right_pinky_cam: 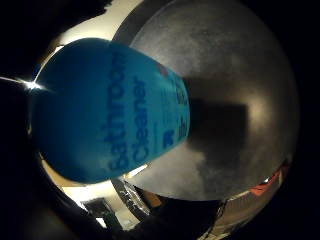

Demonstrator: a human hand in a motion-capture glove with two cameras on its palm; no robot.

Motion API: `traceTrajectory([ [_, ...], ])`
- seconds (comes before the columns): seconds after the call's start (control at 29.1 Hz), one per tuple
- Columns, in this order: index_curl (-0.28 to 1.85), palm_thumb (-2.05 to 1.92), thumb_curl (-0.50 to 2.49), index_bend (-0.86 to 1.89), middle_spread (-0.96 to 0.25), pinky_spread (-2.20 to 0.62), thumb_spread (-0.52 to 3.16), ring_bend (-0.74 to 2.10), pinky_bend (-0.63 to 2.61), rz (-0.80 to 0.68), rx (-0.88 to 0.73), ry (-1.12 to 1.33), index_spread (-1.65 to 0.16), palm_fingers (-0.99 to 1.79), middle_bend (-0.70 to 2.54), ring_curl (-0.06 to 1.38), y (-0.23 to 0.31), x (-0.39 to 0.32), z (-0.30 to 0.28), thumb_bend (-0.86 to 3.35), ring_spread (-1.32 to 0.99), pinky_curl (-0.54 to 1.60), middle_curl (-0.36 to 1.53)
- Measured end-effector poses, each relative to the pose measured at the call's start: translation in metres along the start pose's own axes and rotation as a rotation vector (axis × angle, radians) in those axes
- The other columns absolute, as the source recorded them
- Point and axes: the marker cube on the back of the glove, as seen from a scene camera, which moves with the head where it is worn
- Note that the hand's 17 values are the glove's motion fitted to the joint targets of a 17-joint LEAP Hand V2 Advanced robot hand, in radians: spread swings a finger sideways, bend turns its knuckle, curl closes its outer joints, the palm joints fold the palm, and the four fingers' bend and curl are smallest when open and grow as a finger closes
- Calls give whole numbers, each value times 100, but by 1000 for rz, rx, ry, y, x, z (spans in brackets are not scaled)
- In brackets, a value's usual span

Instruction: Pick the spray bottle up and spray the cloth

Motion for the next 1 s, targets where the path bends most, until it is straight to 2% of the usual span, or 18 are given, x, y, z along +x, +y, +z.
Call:
traceTrajectory([
  [0.27,28,89,51,22,6,18,101,39,50,-38,21,8,-34,32,24,30,-8,0,-6,2,14,24,33],
  [0.45,31,99,55,27,5,18,103,41,37,-86,16,-49,-29,63,34,30,-9,-1,-3,7,12,20,37],
  [0.58,38,107,57,41,2,18,96,36,18,-105,5,-68,-24,83,48,30,-9,1,-4,8,7,16,42],
  [1.0,51,116,62,55,-3,18,83,35,9,-108,-10,-115,-18,87,57,36,-14,5,-8,5,-2,9,49],
])
